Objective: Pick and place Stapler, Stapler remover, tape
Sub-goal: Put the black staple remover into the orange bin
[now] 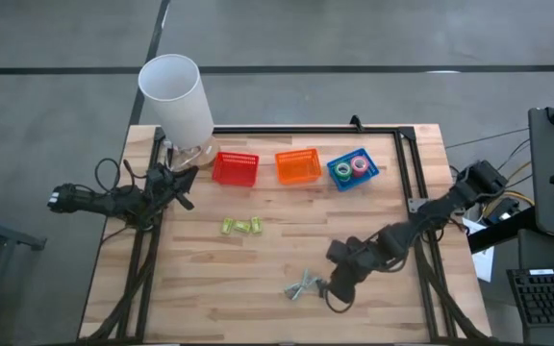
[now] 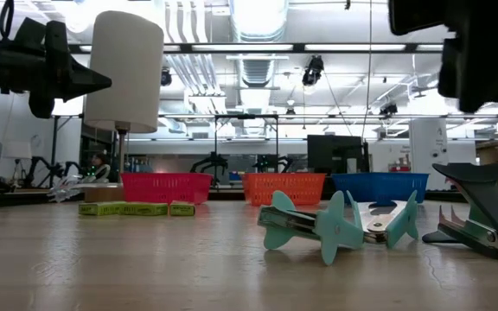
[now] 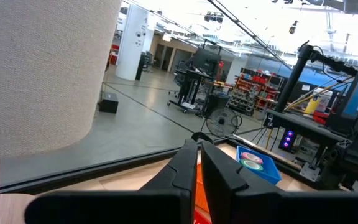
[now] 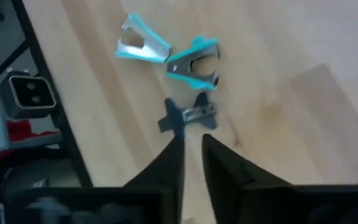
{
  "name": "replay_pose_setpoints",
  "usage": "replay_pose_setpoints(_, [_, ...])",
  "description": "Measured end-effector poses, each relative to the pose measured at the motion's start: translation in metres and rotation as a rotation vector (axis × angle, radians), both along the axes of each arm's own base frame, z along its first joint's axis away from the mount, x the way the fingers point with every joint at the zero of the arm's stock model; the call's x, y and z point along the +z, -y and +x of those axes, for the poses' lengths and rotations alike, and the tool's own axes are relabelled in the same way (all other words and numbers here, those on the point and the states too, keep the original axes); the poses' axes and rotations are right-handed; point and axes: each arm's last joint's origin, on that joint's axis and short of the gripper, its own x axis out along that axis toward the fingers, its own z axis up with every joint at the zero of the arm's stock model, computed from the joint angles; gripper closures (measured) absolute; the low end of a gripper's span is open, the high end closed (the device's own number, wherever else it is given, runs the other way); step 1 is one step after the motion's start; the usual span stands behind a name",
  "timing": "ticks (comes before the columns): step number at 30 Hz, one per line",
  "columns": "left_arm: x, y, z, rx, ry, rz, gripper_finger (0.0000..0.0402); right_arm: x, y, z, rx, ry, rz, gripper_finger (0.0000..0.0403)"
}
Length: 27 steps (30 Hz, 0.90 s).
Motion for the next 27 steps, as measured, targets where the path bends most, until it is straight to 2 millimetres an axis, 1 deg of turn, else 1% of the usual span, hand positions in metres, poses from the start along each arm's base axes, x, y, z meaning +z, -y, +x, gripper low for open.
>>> replay_pose_setpoints(3, [0.000, 0.000, 0.000, 0.000, 0.000, 0.000, 0.0377, -0.002, -0.007, 0.000, -0.017, 0.003, 0.028, 0.0309])
replay_pose_setpoints(7, [0.000, 0.000, 0.000, 0.000, 0.000, 0.000, 0.0378, -0.012, -0.015, 0.008, -0.032, 0.019, 0.068, 0.0264])
replay_pose_setpoints(11, [0.000, 0.000, 0.000, 0.000, -0.001, 0.000, 0.0376, -0.028, -0.019, 0.012, -0.021, -0.024, 0.064, 0.0238])
replay_pose_setpoints(13, [0.000, 0.000, 0.000, 0.000, -0.003, 0.001, 0.0377, -0.033, -0.020, 0.013, -0.010, -0.051, 0.070, 0.0232])
replay_pose_setpoints(18, [0.000, 0.000, 0.000, 0.000, -0.003, 0.000, 0.0378, -0.035, -0.021, 0.014, -0.009, -0.049, 0.069, 0.0231])
replay_pose_setpoints(22, [0.000, 0.000, 0.000, 0.000, -0.002, 0.000, 0.0376, -0.035, -0.020, 0.014, -0.008, -0.045, 0.066, 0.0239])
replay_pose_setpoints(27, [0.000, 0.000, 0.000, 0.000, -0.003, 0.000, 0.0378, -0.042, -0.020, 0.014, 0.002, -0.064, 0.045, 0.0256])
